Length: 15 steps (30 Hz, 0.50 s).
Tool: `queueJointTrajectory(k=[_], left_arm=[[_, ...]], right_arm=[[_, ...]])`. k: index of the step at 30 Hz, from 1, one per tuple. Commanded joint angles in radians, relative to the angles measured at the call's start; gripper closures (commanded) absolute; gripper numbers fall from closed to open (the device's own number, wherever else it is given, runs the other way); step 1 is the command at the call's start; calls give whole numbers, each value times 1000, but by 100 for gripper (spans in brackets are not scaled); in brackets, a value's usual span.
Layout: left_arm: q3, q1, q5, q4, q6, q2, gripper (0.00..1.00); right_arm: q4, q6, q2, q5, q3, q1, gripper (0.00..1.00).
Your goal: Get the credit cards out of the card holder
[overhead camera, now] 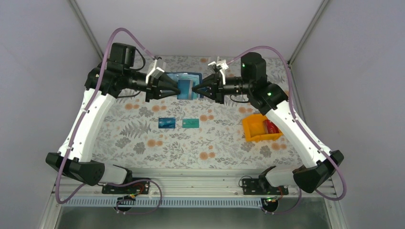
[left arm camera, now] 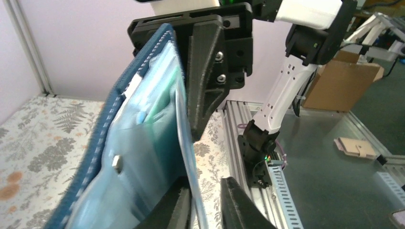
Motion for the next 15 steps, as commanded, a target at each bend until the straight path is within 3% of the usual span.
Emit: queueJointTrajectory(k=[1,3,9,12,15], left_arm=[[0,-6,39,14,0,-4,89],[-2,-6,44,6,6,-7,97],[-6,-5,44,-4,14,-14,98],[3,2,26,33,-40,-11,98],[13,8,32,37,-43,-8,98]], right_arm=[[43,-5,1,-4,29,-3,96],[41,-5,-2,1,28,-4,96],[9,-31,-7,5,28,-9,95],[-9,-45,1,-51,28,-9,70],[-26,-62,-2,-41,14,-11,66]])
